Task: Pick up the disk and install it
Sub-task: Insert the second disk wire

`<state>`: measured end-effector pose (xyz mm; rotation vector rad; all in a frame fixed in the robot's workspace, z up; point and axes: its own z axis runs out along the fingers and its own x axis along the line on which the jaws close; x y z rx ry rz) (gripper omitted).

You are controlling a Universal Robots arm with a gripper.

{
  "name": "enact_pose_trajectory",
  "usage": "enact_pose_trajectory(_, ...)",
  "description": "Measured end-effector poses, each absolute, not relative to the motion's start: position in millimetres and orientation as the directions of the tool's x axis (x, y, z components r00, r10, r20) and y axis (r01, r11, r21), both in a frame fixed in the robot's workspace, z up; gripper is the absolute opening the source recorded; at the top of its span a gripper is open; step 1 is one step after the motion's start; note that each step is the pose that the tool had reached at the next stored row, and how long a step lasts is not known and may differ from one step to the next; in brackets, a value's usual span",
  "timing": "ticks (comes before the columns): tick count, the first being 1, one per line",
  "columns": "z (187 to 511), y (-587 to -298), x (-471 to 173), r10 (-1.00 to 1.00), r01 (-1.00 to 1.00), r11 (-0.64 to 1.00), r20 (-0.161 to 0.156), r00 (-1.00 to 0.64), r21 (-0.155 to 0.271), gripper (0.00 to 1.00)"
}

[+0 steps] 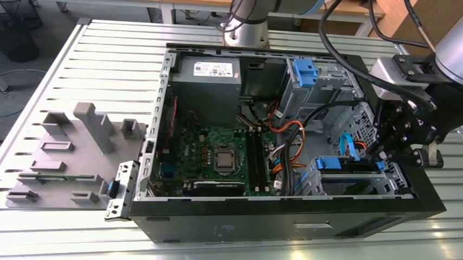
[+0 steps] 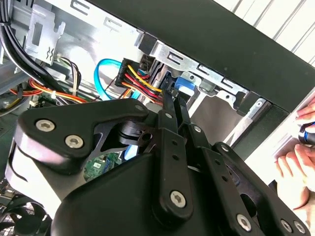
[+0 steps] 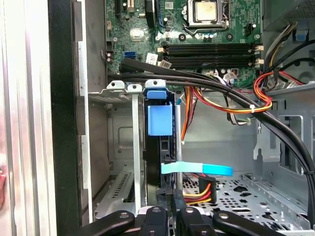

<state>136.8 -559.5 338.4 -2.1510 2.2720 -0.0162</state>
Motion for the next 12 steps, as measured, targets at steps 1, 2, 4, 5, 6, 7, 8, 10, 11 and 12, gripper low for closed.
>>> enact_pose_trajectory(1,338.4,-559.5,136.8,-0.999,-0.998,0.055,-0.002,-0.055,-0.016,0.16)
enact_pose_trajectory(2,338.4,-559.5,136.8,-0.999,-0.998,0.055,-0.002,-0.055,-0.016,0.16)
enact_pose_trajectory(4,338.3,-559.5,136.8,-0.999,-0.998,0.055,-0.002,-0.055,-0.016,0.16)
enact_pose_trajectory(5,338.3,-559.5,136.8,-0.999,-0.998,0.055,-0.002,-0.055,-0.016,0.16)
enact_pose_trajectory(6,338.3,-559.5,136.8,-0.999,-0.998,0.055,-0.002,-0.055,-0.016,0.16)
enact_pose_trajectory(7,338.1,-559.5,136.8,-0.999,-0.998,0.055,-0.003,-0.055,-0.016,0.16)
enact_pose_trajectory(8,338.0,-559.5,136.8,-0.999,-0.998,0.055,-0.003,-0.055,-0.016,0.18)
enact_pose_trajectory(10,338.1,-559.5,136.9,-0.999,-0.998,0.055,-0.003,-0.055,-0.016,0.24)
enact_pose_trajectory(11,338.1,-559.5,136.8,-0.999,-0.998,0.055,-0.002,-0.055,-0.016,0.24)
enact_pose_trajectory(12,338.2,-559.5,136.9,-0.999,-0.998,0.055,-0.002,-0.055,-0.016,0.24)
